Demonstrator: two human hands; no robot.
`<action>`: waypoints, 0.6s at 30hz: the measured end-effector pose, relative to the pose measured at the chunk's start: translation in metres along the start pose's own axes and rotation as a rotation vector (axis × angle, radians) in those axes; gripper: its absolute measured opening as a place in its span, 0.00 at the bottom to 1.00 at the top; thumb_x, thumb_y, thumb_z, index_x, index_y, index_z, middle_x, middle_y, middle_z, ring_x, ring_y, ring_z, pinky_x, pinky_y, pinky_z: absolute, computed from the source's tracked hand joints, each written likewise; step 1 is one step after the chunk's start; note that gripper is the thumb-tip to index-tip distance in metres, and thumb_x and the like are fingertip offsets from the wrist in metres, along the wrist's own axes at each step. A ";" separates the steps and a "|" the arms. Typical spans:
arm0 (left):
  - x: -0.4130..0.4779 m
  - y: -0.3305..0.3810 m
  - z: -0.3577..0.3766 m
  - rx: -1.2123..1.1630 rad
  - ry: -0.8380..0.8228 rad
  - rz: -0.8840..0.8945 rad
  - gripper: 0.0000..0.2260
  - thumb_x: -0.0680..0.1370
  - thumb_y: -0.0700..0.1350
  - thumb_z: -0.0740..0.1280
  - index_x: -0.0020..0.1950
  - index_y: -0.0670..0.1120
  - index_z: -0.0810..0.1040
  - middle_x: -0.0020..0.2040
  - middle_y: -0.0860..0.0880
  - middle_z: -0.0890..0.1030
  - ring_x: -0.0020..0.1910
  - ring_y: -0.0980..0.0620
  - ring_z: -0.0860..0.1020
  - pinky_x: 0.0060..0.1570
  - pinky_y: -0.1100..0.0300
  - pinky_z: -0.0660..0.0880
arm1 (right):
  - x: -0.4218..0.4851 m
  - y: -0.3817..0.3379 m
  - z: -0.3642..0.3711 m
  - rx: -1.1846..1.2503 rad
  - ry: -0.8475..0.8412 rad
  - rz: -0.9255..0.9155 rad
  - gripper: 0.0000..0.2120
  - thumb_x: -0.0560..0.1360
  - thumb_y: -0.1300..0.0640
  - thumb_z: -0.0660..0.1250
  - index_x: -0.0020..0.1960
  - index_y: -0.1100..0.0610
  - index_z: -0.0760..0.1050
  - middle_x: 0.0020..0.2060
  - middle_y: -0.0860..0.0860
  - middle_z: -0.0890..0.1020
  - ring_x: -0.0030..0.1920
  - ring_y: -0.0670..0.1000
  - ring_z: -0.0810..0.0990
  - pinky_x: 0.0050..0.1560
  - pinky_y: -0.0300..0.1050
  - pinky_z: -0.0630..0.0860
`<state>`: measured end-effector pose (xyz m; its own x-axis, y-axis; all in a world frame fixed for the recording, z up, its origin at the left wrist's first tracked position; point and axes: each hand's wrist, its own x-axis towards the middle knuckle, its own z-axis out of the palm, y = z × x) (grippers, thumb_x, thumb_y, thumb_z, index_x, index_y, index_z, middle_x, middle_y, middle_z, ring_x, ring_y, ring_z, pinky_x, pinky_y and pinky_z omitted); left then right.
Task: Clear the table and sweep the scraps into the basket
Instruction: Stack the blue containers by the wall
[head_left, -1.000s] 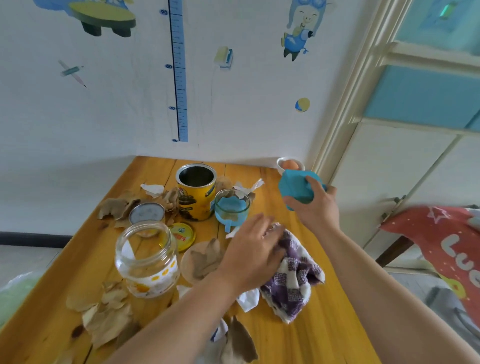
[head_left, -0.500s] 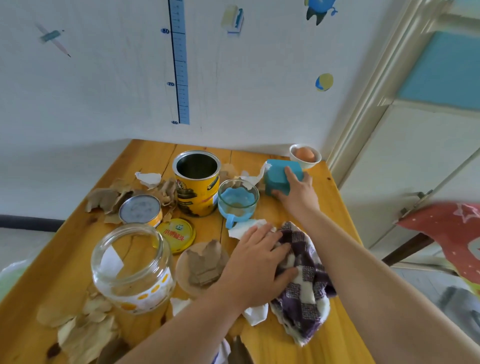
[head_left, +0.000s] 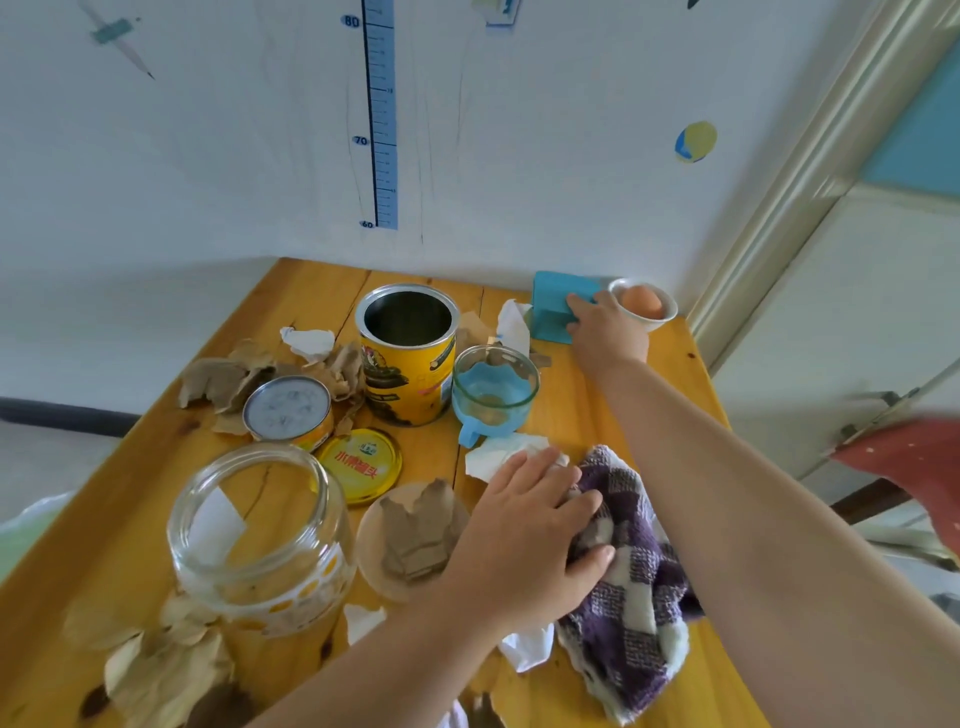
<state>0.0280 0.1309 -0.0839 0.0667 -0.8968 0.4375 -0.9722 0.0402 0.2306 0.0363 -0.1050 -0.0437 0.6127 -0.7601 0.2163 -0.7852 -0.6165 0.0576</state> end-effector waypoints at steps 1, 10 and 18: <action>0.000 0.000 0.001 -0.003 0.007 0.005 0.17 0.72 0.59 0.59 0.53 0.51 0.78 0.54 0.51 0.80 0.61 0.47 0.75 0.65 0.50 0.67 | 0.004 0.001 0.002 -0.019 0.003 -0.009 0.18 0.80 0.58 0.54 0.69 0.55 0.66 0.62 0.54 0.71 0.55 0.57 0.76 0.38 0.46 0.70; 0.000 -0.001 0.000 -0.007 0.038 0.018 0.18 0.72 0.58 0.60 0.54 0.49 0.79 0.53 0.50 0.80 0.61 0.46 0.75 0.64 0.49 0.69 | 0.019 -0.003 -0.005 0.004 0.053 -0.005 0.16 0.79 0.61 0.54 0.66 0.57 0.68 0.53 0.60 0.76 0.50 0.61 0.78 0.39 0.47 0.70; 0.000 -0.002 0.000 -0.004 0.026 0.014 0.18 0.72 0.57 0.60 0.53 0.49 0.79 0.53 0.49 0.81 0.61 0.46 0.75 0.64 0.49 0.69 | -0.003 -0.009 -0.020 0.085 -0.013 0.083 0.23 0.79 0.53 0.57 0.72 0.56 0.58 0.67 0.60 0.66 0.52 0.61 0.78 0.37 0.48 0.74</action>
<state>0.0295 0.1306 -0.0841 0.0589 -0.8844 0.4629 -0.9722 0.0543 0.2276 0.0391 -0.0929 -0.0252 0.5475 -0.8116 0.2040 -0.8232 -0.5661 -0.0428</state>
